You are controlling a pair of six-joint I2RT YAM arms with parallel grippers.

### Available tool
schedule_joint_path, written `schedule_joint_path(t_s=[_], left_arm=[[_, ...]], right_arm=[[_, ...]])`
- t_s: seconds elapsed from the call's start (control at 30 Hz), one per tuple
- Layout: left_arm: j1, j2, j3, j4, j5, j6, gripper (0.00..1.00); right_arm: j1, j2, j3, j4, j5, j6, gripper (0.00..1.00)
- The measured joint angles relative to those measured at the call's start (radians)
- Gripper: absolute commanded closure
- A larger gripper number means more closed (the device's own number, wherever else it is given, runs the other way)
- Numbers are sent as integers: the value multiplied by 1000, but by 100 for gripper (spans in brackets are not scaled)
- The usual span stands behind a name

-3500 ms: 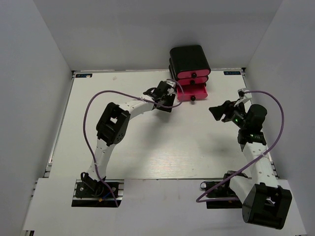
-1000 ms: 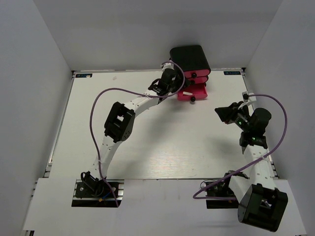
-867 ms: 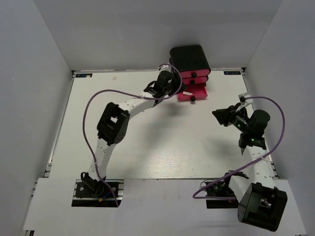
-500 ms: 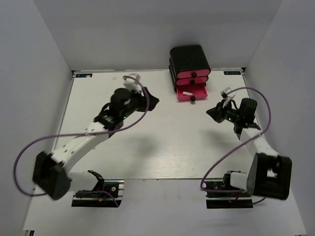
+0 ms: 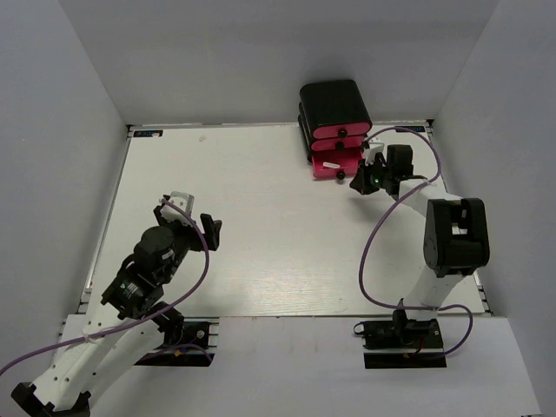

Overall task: Sort the stationery into containers
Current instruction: Close the drawer at the center of the board.

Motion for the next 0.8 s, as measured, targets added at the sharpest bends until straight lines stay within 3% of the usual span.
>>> schedule_joint_path(t_s=[0.4,0.8], left_arm=[[0,-33,-10,-4,-38,31,4],[0,-22,-10,-4,-38,40,4]], right_arm=[[51,211,156,-68,129,117,86],[58,281,248,-96,179,266,82]])
